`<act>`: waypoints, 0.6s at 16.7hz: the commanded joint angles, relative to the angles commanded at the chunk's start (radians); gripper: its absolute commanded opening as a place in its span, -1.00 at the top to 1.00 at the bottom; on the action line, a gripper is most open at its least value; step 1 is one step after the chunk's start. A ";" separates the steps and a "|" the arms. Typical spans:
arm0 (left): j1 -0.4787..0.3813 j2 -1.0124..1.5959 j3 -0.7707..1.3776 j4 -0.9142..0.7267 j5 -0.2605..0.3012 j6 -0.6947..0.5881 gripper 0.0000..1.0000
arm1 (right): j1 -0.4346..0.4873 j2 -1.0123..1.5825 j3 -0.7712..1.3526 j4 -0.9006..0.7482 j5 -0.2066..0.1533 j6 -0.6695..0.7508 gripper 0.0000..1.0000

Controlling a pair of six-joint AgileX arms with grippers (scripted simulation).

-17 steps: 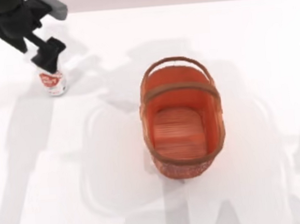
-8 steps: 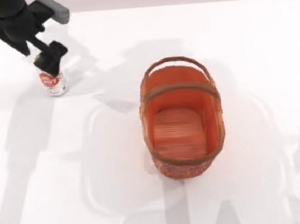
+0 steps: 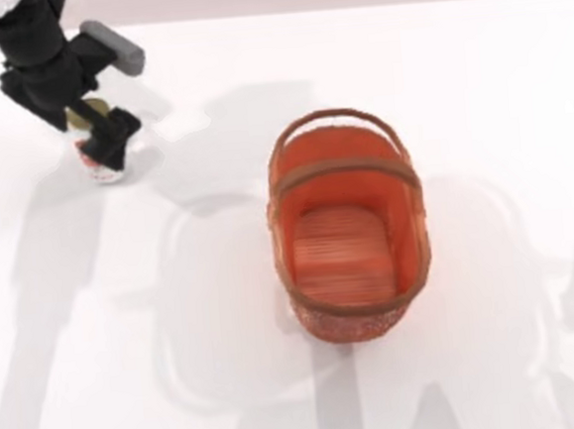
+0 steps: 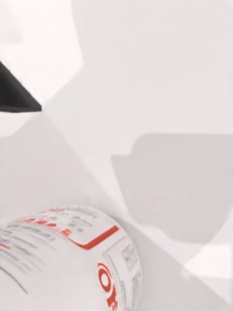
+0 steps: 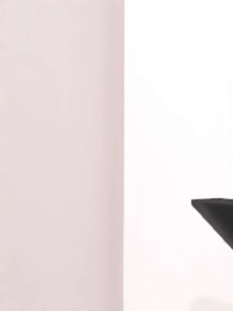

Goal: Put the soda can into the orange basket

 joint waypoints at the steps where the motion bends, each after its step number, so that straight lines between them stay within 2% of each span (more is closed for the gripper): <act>1: 0.000 0.000 0.000 0.000 0.000 0.000 -1.00 | 0.000 0.000 0.000 0.000 0.000 0.000 -1.00; 10: 0.000 0.000 0.000 0.000 0.000 0.000 0.36 | 0.000 0.000 0.000 0.000 0.000 0.000 -1.00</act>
